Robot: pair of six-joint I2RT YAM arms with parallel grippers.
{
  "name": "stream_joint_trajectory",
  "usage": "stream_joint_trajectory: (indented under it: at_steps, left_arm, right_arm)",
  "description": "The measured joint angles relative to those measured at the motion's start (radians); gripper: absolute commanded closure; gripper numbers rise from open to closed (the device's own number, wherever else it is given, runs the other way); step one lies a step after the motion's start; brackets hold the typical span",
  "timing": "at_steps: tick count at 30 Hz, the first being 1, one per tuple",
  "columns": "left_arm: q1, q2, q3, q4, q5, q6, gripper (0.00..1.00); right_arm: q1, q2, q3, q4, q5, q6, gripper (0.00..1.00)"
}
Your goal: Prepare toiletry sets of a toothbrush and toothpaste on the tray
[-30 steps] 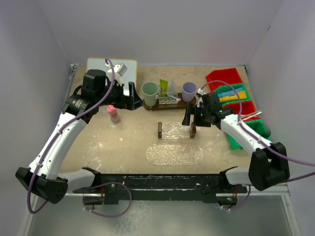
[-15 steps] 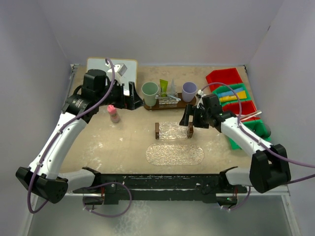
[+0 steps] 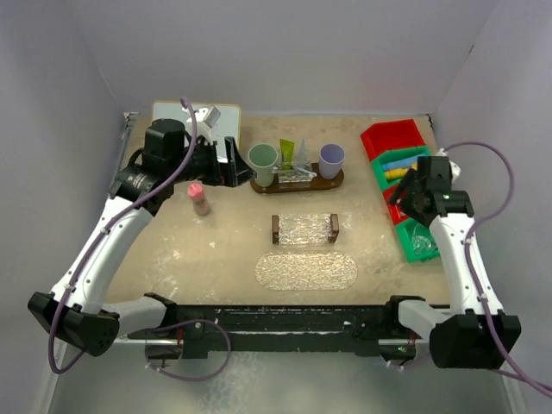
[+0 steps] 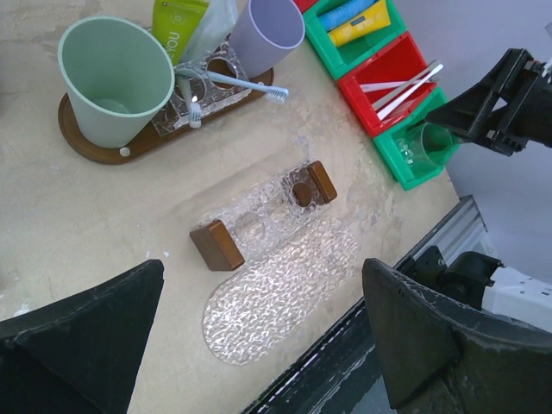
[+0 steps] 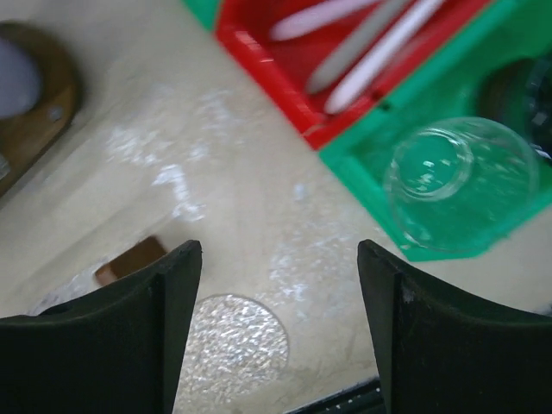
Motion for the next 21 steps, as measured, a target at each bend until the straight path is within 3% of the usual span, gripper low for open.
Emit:
stream_joint_trajectory:
  at_steps: [4, 13, 21]
  left_arm:
    - [0.000, -0.002, -0.010, 0.030, 0.006, -0.021, 0.07]
    - [0.000, -0.003, -0.016, 0.031, -0.003, -0.014, 0.07]
    - [0.000, 0.008, -0.003, 0.006, -0.021, 0.021, 0.07]
  right_arm:
    - [-0.187, 0.034, -0.001, -0.071, 0.005, -0.006, 0.30]
    - [-0.208, 0.187, -0.028, -0.060, 0.084, -0.114, 0.35]
    - [-0.209, 0.311, -0.056, 0.025, 0.106, -0.176, 0.61]
